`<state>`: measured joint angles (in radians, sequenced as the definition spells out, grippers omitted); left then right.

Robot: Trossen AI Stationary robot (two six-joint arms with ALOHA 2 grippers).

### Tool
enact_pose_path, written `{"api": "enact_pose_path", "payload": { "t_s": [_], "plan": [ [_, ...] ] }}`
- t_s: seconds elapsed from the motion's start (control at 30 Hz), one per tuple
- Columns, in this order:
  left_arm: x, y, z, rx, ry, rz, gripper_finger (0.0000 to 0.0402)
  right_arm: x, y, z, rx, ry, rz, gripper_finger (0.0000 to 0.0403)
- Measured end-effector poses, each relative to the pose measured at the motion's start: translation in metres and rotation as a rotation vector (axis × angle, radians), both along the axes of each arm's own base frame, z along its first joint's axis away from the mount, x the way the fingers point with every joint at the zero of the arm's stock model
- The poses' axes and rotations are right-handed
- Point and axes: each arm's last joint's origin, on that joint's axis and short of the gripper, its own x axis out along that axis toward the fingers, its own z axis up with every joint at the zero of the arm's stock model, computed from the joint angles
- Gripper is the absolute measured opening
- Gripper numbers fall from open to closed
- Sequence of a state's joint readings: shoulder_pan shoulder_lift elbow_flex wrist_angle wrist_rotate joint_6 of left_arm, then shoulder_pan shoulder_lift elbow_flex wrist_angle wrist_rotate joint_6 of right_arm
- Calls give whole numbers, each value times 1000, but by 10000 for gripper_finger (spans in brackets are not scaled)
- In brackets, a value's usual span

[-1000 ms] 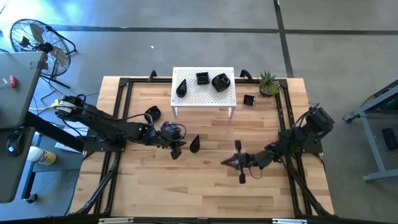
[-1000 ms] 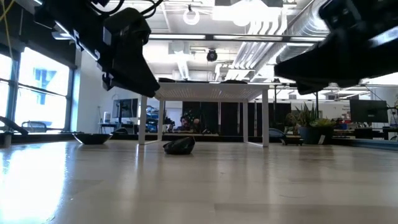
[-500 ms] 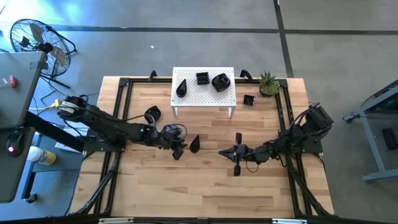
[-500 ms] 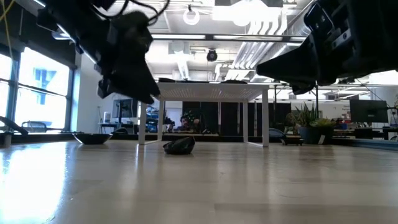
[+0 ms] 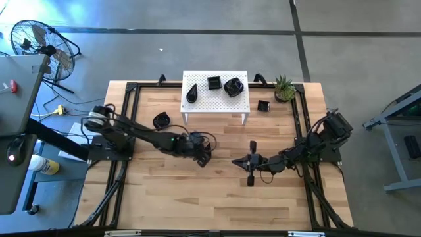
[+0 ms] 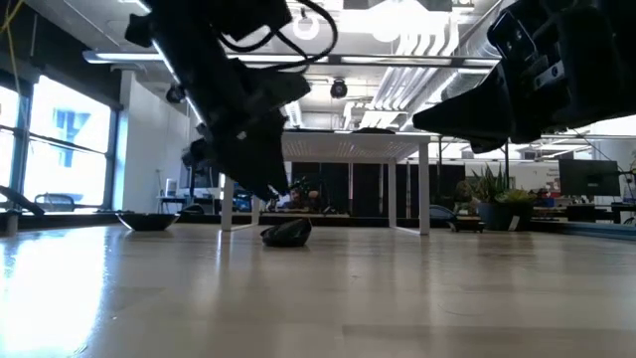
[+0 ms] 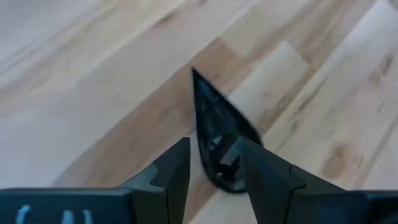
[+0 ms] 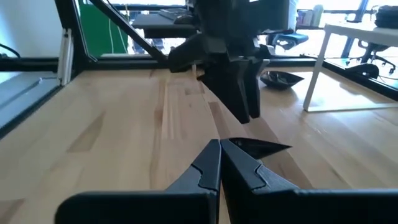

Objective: Pick & Place Mini shaped plates
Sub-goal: Stack the drop shaped bowl on top of the drop shaped bowls on the shelf

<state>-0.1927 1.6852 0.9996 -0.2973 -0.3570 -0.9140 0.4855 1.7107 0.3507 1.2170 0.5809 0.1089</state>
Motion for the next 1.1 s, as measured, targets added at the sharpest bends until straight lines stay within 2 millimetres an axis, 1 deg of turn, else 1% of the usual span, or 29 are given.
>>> {"api": "enact_pose_path", "payload": {
  "t_s": [0.13,0.2,0.27,0.33,0.4,0.47,0.6,0.7,0.77,0.87,1.03,1.1],
  "plan": [
    [11,4,-2,-6,-13,-1,138,-1,1,-1,-8,6,-4,1],
    [10,8,-5,-9,9,2,138,-1,1,0,-10,2,-7,1],
    [12,8,-5,-9,-4,-6,138,-1,2,0,-12,1,-4,1],
    [17,7,-10,10,-14,-7,138,-1,2,0,-16,1,-3,1],
    [15,7,-14,24,8,-12,138,-1,2,0,-16,-2,-4,1],
    [17,7,-11,26,-19,-14,138,-1,2,1,-12,-7,-4,1],
    [18,8,-25,71,39,-8,138,-1,2,1,-13,-7,-3,1],
    [22,8,-28,61,26,-12,138,-1,2,1,-15,-5,-3,2],
    [22,7,-35,63,50,-15,138,-1,2,1,-14,-7,-2,1],
    [27,8,-44,60,37,-12,138,-1,2,1,-14,-7,-1,1],
    [29,7,-44,43,20,-19,137,-1,2,1,-14,-7,-1,1],
    [29,7,-44,43,22,-20,131,-1,2,1,-13,-6,-1,1]
  ]
}}
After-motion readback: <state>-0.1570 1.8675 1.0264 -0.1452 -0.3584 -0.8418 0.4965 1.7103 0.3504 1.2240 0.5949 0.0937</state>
